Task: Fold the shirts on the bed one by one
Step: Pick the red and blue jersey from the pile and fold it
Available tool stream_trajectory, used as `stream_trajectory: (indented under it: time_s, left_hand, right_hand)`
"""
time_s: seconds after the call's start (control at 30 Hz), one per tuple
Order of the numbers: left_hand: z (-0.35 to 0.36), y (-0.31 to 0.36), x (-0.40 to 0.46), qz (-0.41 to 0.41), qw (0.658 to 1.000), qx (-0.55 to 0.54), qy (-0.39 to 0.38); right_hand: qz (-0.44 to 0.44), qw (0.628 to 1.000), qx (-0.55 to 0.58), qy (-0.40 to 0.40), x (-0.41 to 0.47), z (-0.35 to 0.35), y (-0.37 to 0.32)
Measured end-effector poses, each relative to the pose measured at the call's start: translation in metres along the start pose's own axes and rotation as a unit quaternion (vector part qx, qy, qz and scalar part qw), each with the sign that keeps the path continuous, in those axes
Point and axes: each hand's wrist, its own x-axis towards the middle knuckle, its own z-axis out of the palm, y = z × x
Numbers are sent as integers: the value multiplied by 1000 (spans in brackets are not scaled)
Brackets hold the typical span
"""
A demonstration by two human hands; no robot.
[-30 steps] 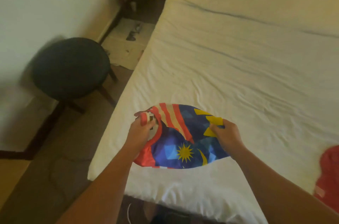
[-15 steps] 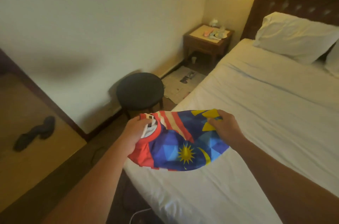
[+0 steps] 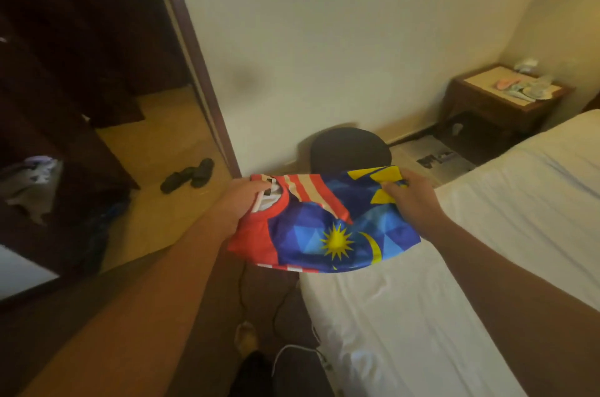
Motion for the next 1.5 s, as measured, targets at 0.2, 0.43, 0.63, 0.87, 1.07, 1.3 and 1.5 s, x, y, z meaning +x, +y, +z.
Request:
stream_trajectory:
  time_s: [0.2, 0.43, 0.63, 0.87, 1.07, 1.3, 1.5]
  left_hand:
    - [-69, -1, 22, 5, 999, -3, 39]
    - [-175, -6, 87, -15, 997, -26, 77]
    - [-303, -22, 183, -43, 987, -53, 144]
    - [-441, -12, 276, -86, 976, -74, 188]
    - [-524, 5, 328, -68, 969, -97, 219]
    - [-576, 18, 395, -57, 964, -100, 239]
    - [-599, 46, 500, -52, 961, -87, 258]
  right_hand:
    - [-20, 999, 3, -27, 25, 79, -42]
    - [-26, 997, 7, -69, 81, 207, -91]
    - [-8, 995, 28, -92, 137, 360, -151]
    - [-3, 992, 50, -119, 188, 512, -227]
    - [-22, 988, 53, -145, 234, 605, -270]
    - [-29, 981, 42, -189, 307, 687, -300]
    - [-36, 978, 40, -199, 418, 759, -308]
